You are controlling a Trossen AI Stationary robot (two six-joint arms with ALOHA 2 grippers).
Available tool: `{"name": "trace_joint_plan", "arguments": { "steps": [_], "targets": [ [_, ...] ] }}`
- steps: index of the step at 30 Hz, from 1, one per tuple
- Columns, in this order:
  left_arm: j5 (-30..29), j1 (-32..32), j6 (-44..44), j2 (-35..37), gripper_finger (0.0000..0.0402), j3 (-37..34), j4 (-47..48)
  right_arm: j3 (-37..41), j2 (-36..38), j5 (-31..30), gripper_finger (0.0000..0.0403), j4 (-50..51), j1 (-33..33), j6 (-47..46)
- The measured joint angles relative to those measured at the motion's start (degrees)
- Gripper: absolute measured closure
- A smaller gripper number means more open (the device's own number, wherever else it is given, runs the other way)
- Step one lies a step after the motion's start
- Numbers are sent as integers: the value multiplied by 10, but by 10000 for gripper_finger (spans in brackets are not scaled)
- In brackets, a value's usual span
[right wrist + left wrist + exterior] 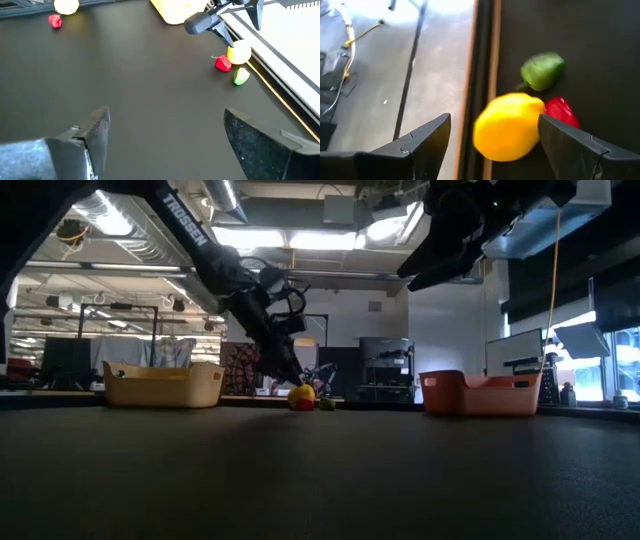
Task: Sort produce into baskets
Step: Put the lemon into the yellow bin
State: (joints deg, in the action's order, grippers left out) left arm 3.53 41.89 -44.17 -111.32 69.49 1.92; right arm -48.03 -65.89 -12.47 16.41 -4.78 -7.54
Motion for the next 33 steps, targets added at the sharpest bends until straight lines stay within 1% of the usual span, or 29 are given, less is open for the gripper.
{"name": "trace_joint_plan", "arguments": {
  "steps": [2,5,8,14,17,20,26,29,31,33],
  "targets": [
    [3,6,-11,-10,105,0,-8,0,0,0,84,1,0,1],
    [21,15,6,-20,105,0,-27,0,0,0,84,1,0,1],
    [69,28,33,-27,105,0,-27,0,0,0,84,1,0,0],
    [118,40,38,-43,105,0,-45,0,0,0,84,0,-1,-6],
    [118,46,37,-53,105,0,-38,0,0,0,84,0,-1,-11],
    [113,51,65,-55,105,0,-23,0,0,0,84,0,-1,-12],
    [74,51,125,-55,105,0,-19,0,0,-14,84,0,-1,-12],
    [71,46,137,-54,106,0,-4,0,0,-15,84,0,-1,-12],
    [71,42,146,-54,112,0,-1,0,0,-15,84,0,-1,-12],
    [70,37,152,-54,128,0,4,0,0,-15,84,0,-1,-12]
  ]
}}
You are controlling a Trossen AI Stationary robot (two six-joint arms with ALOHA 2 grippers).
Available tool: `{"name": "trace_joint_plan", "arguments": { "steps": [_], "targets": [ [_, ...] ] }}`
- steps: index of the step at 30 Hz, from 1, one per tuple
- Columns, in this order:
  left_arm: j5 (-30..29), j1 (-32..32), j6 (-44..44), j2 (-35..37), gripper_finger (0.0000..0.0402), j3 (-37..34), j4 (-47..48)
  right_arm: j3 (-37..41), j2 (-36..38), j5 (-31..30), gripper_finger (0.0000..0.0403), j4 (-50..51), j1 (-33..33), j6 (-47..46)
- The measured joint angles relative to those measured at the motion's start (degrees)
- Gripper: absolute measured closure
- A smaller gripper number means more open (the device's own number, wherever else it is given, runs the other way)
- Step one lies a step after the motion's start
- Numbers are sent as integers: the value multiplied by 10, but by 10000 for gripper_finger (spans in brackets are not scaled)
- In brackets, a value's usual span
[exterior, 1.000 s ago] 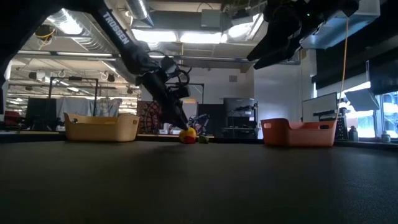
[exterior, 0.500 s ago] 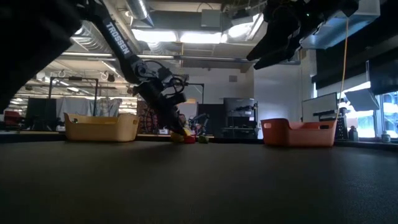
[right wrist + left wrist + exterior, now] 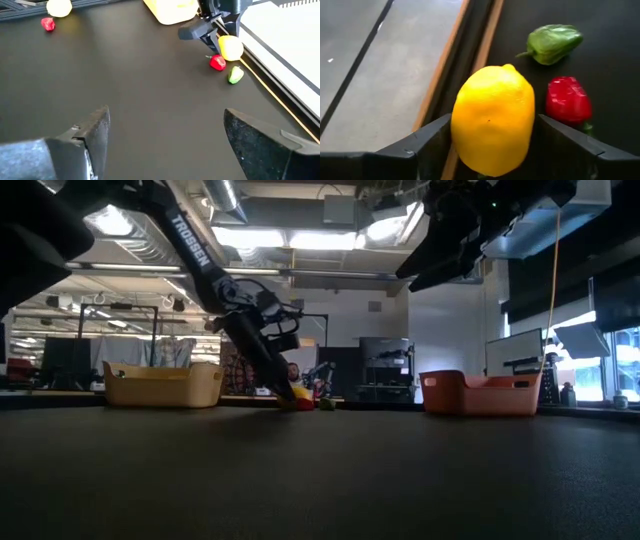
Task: Sort produce into baskets
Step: Put the lemon into the yellow bin
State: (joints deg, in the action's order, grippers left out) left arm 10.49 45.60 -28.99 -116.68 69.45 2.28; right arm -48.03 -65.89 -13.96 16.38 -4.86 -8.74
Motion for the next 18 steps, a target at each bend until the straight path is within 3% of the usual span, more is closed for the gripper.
{"name": "trace_joint_plan", "arguments": {
  "steps": [8,18],
  "targets": [
    [-8,-7,-9,1,206,0,12,0,0,0,84,1,0,2],
    [-11,-10,-24,6,200,0,20,0,0,25,84,8,0,-12]
  ]
}}
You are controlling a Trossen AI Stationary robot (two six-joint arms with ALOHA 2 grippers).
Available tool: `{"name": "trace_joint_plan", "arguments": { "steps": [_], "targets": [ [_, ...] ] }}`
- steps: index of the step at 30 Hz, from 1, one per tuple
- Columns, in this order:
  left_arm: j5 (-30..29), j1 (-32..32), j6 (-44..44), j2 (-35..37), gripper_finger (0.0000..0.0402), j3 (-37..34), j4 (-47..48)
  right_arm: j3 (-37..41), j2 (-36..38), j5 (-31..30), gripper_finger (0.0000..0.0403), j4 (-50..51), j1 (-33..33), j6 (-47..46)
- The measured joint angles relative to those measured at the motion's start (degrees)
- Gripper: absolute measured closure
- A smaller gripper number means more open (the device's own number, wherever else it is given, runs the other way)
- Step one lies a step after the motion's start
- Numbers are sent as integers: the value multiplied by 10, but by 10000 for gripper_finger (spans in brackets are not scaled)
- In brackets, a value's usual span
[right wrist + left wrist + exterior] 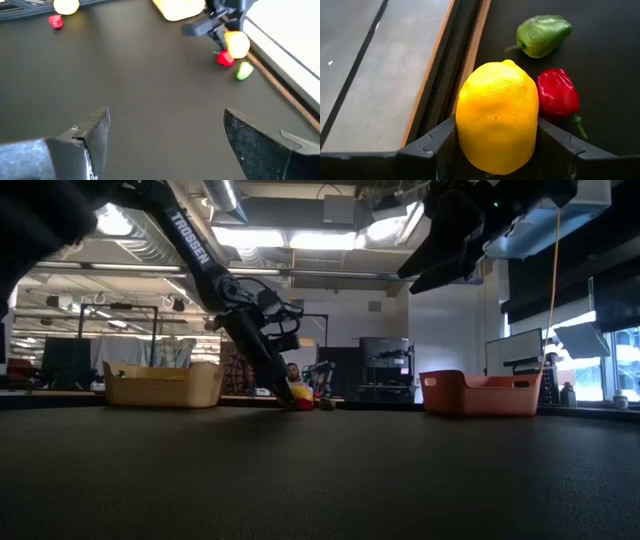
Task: Sort produce into baskets
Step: Put the lemon into the yellow bin
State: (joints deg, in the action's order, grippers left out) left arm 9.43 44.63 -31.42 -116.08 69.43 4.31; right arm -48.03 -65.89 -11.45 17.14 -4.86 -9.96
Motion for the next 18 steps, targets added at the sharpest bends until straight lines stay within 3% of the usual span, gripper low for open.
{"name": "trace_joint_plan", "arguments": {
  "steps": [18],
  "targets": [
    [-29,-3,44,145,197,0,76,0,0,15,84,3,0,-3]
  ]
}}
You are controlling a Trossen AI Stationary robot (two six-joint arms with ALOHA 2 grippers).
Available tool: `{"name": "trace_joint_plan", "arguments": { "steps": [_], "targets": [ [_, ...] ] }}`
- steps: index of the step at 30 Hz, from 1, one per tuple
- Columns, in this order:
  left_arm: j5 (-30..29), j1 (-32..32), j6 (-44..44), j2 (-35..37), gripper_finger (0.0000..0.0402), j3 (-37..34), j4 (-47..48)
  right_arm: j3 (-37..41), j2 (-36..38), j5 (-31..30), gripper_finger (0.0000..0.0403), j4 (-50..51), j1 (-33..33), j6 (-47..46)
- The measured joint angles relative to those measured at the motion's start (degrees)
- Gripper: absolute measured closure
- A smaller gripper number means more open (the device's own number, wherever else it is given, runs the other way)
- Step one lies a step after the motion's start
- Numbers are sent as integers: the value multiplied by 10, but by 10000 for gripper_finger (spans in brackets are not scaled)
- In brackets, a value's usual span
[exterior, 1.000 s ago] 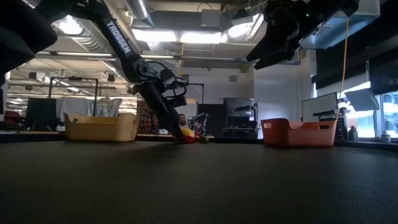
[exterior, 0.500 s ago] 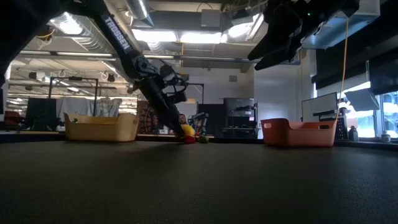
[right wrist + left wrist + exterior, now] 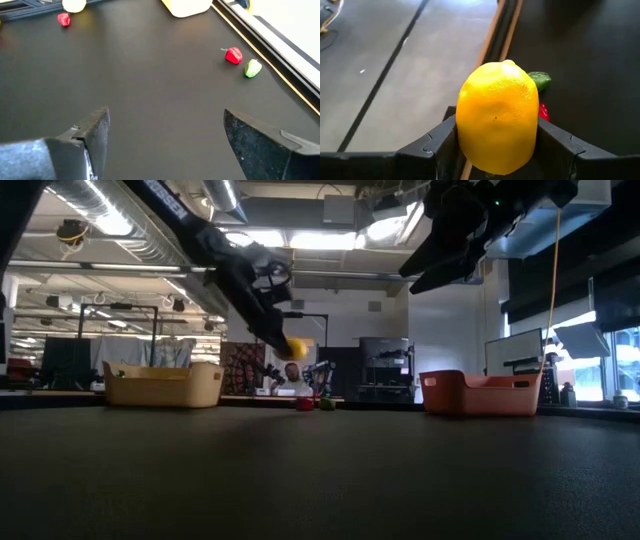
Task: Sort produce into baskets
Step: Put the lemon into the yellow bin
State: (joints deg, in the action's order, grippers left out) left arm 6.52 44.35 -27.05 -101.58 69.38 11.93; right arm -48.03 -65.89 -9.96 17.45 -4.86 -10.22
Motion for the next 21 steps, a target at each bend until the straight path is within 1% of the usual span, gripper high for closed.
{"name": "trace_joint_plan", "arguments": {
  "steps": [9,15,21],
  "targets": [
    [-39,20,35,70,197,-5,73,0,0,0,84,8,0,1],
    [-50,42,69,138,197,-51,85,0,0,-1,84,8,0,9],
    [-106,59,127,213,197,-104,114,0,0,-1,84,8,0,15]
  ]
}}
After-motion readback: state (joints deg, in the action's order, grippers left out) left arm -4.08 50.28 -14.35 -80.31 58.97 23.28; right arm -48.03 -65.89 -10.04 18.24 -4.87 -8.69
